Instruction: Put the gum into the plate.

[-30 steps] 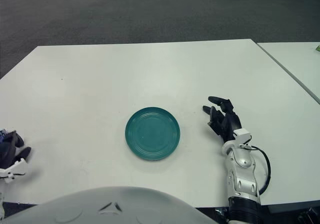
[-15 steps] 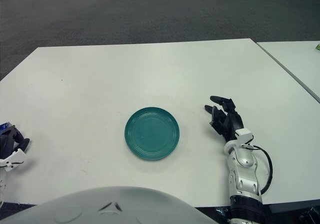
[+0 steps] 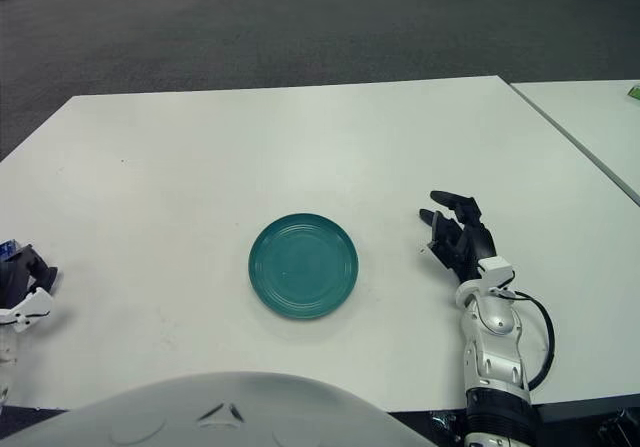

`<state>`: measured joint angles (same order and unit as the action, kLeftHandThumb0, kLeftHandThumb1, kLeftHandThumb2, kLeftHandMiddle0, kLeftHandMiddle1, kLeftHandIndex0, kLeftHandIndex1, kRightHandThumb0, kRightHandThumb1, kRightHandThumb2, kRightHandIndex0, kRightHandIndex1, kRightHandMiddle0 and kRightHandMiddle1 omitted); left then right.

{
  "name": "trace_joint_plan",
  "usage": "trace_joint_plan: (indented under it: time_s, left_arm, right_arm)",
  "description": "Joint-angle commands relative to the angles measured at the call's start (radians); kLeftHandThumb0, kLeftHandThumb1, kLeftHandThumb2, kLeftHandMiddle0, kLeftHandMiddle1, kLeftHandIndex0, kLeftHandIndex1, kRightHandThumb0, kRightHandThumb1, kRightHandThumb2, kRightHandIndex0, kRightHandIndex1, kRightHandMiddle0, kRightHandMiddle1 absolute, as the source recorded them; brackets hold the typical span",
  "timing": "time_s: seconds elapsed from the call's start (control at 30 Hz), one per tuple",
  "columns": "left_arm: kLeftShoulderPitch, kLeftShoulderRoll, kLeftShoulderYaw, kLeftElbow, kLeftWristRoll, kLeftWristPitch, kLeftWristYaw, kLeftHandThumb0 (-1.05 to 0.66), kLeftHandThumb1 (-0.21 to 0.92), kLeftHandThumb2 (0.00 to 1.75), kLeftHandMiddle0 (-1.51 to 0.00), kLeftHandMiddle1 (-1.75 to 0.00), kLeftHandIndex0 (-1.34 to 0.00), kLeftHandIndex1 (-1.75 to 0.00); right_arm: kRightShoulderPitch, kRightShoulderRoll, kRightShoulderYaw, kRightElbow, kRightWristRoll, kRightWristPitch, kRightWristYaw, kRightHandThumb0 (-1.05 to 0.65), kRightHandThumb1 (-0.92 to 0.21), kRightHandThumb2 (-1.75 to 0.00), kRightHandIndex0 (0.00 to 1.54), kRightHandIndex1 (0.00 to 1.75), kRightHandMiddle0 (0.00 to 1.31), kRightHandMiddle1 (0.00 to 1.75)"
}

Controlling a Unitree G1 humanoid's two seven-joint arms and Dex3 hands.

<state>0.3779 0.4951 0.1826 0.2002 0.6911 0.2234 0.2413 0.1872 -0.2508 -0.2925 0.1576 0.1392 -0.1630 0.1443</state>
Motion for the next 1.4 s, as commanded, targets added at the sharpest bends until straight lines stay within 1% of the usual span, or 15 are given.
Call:
trace_joint_plan:
  time_s: [0.0, 0.17, 0.3, 0.43, 0.57, 0.67, 0.8, 0.87, 0.9, 0.93, 0.97, 1.03, 1.13, 1.23, 1.37]
  left_arm:
    - [0.047, -0.071, -0.071, 0.03, -0.057, -0.001, -0.065, -0.62, 0.92, 0.68, -0.86, -1.75, -0.63, -1.75]
    - [0.048, -0.063, -0.089, 0.01, -0.068, -0.011, -0.068, -0.59, 0.92, 0.67, -0.88, -1.75, -0.64, -1.75]
    - [0.032, -0.063, -0.117, 0.001, -0.063, -0.03, -0.059, -0.57, 0.92, 0.66, -0.88, -1.75, -0.62, -1.75]
    - [0.014, -0.093, -0.175, -0.102, -0.028, 0.023, -0.085, -0.56, 0.92, 0.66, -0.89, -1.75, -0.62, -1.75]
    - [0.001, -0.087, -0.208, -0.167, -0.025, 0.05, -0.117, -0.56, 0.92, 0.66, -0.89, -1.75, -0.61, -1.75]
    - [-0.01, -0.074, -0.224, -0.184, -0.026, 0.042, -0.13, -0.56, 0.92, 0.65, -0.89, -1.75, -0.61, -1.75]
    - [-0.021, -0.061, -0.252, -0.204, -0.028, 0.002, -0.138, -0.57, 0.92, 0.65, -0.89, -1.75, -0.6, -1.75]
    - [-0.033, -0.061, -0.271, -0.222, -0.018, -0.003, -0.147, -0.57, 0.92, 0.64, -0.9, -1.75, -0.61, -1.75]
    - [-0.039, -0.061, -0.28, -0.23, -0.012, -0.003, -0.152, -0.53, 0.86, 0.7, -0.89, -1.75, -0.56, -1.75]
    - [-0.054, -0.064, -0.295, -0.24, -0.002, 0.004, -0.162, -0.49, 0.76, 0.8, -0.9, -1.75, -0.51, -1.75]
    - [-0.065, -0.065, -0.305, -0.246, 0.005, 0.009, -0.169, -0.46, 0.69, 0.87, -0.9, -1.75, -0.48, -1.75]
    - [-0.079, -0.067, -0.324, -0.272, 0.018, 0.016, -0.185, -0.44, 0.63, 0.93, -0.91, -1.75, -0.45, -1.75]
    - [-0.076, -0.069, -0.342, -0.315, 0.028, 0.021, -0.204, -0.42, 0.59, 0.98, -0.91, -1.75, -0.43, -1.75]
    - [-0.08, -0.078, -0.374, -0.389, 0.039, 0.025, -0.24, -0.42, 0.57, 1.0, -0.92, -1.75, -0.43, -1.75]
    - [-0.084, -0.072, -0.383, -0.417, 0.031, 0.009, -0.262, -0.42, 0.56, 1.01, -0.92, -1.75, -0.43, -1.75]
  right_arm:
    - [0.011, -0.003, 0.004, 0.039, -0.008, 0.034, 0.0, -0.87, -0.92, -0.85, 0.28, 0.51, 0.0, 1.02]
    - [0.008, -0.006, 0.002, 0.045, -0.007, 0.032, 0.002, -0.87, -0.92, -0.85, 0.28, 0.52, 0.0, 1.02]
    - [0.007, -0.007, 0.001, 0.047, -0.006, 0.03, 0.003, -0.87, -0.92, -0.85, 0.28, 0.52, 0.0, 1.02]
    - [0.007, -0.008, 0.001, 0.049, -0.005, 0.029, 0.004, -0.87, -0.92, -0.85, 0.28, 0.52, 0.0, 1.02]
    - [0.007, -0.009, -0.001, 0.05, -0.004, 0.028, 0.006, -0.87, -0.92, -0.85, 0.28, 0.52, 0.0, 1.02]
    - [0.007, -0.009, -0.001, 0.05, -0.004, 0.028, 0.006, -0.87, -0.92, -0.85, 0.28, 0.52, 0.0, 1.02]
    - [0.01, -0.008, -0.001, 0.048, -0.004, 0.027, 0.006, -0.87, -0.92, -0.85, 0.28, 0.53, 0.0, 1.02]
    - [0.01, -0.008, -0.001, 0.048, -0.004, 0.027, 0.006, -0.87, -0.92, -0.85, 0.28, 0.53, 0.0, 1.02]
    - [0.01, -0.008, -0.001, 0.048, -0.004, 0.026, 0.006, -0.87, -0.92, -0.85, 0.27, 0.53, 0.0, 1.02]
    - [0.01, -0.008, -0.001, 0.049, -0.004, 0.026, 0.006, -0.87, -0.92, -0.85, 0.27, 0.53, 0.0, 1.02]
    - [0.01, -0.008, -0.001, 0.049, -0.004, 0.026, 0.006, -0.87, -0.92, -0.85, 0.27, 0.53, 0.0, 1.02]
    - [0.01, -0.008, -0.001, 0.049, -0.004, 0.026, 0.006, -0.87, -0.92, -0.85, 0.27, 0.53, 0.0, 1.02]
    - [0.013, -0.007, 0.0, 0.047, -0.004, 0.025, 0.006, -0.87, -0.92, -0.85, 0.27, 0.53, 0.0, 1.02]
    - [0.016, -0.005, 0.001, 0.043, -0.005, 0.024, 0.005, -0.87, -0.92, -0.85, 0.27, 0.53, 0.0, 1.02]
    - [0.02, -0.003, 0.002, 0.039, -0.006, 0.023, 0.004, -0.87, -0.92, -0.85, 0.27, 0.53, 0.0, 1.02]
